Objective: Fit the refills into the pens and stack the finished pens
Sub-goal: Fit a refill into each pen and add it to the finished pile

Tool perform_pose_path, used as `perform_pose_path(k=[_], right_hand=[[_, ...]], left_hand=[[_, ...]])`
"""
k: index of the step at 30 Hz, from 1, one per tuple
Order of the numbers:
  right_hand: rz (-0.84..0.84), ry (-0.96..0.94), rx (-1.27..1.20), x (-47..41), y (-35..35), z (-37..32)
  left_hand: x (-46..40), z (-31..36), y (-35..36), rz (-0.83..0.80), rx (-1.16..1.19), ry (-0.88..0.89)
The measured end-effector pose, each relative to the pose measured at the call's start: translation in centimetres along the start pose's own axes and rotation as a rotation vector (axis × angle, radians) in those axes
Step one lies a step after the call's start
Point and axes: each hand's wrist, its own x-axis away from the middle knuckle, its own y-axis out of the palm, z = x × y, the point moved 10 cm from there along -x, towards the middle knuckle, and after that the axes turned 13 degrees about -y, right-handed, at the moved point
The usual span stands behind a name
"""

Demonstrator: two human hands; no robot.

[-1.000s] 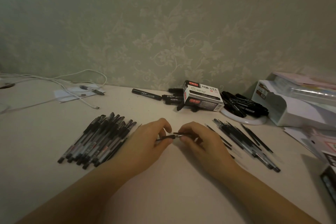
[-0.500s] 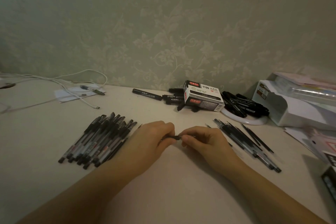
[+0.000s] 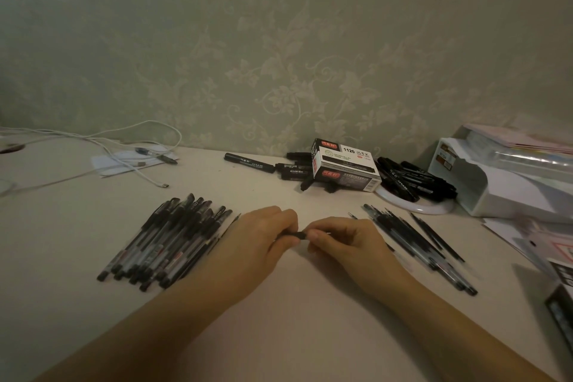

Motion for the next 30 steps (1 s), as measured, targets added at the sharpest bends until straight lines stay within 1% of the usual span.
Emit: perform_pose_path(k=[2,4,7,10,13,15,20,25,30], right_hand=[[0.021,-0.027,0.05,0.0,0.0,-0.3],[0.08,-0.049,0.129,0.0,-0.4,-0.6],[0.172,-0.03,0.186,0.1,-1.5,-0.4],[0.189,-0.016,0.19,0.2,-1.8,0.0],[0.169,-0.017,0.193,0.2,-1.6,0.1],[0.152,-0.013,0.208,0.2,-1.4,0.1],[0.16,0.004,0.2,0.3,-1.5,0.2],[0.152,-0.002,0.225,0.2,-1.5,0.1],[0.155,-0.01,0.234,0.3,-1.5,-0.1]], left_hand=[[0.1,0.0,0.0,0.012,0.008,-0.022],[0.2,0.1,-0.2,0.043,0.009,-0.046],[0.1,-0.8,-1.9,0.162,-0.057,-0.13],[0.0,-4.0,-4.9,0.283,-0.211,-0.329],[0.1,-8.0,-6.6,0.257,-0.325,-0.568],[0.5,-9.4,-7.1,0.221,-0.382,-0.652],[1.1,-10.5,-6.8,0.138,-0.498,-0.738],[1.2,-10.5,-6.5,0.106,-0.541,-0.748],[1.3,-10.4,-6.4,0.103,-0.536,-0.742]])
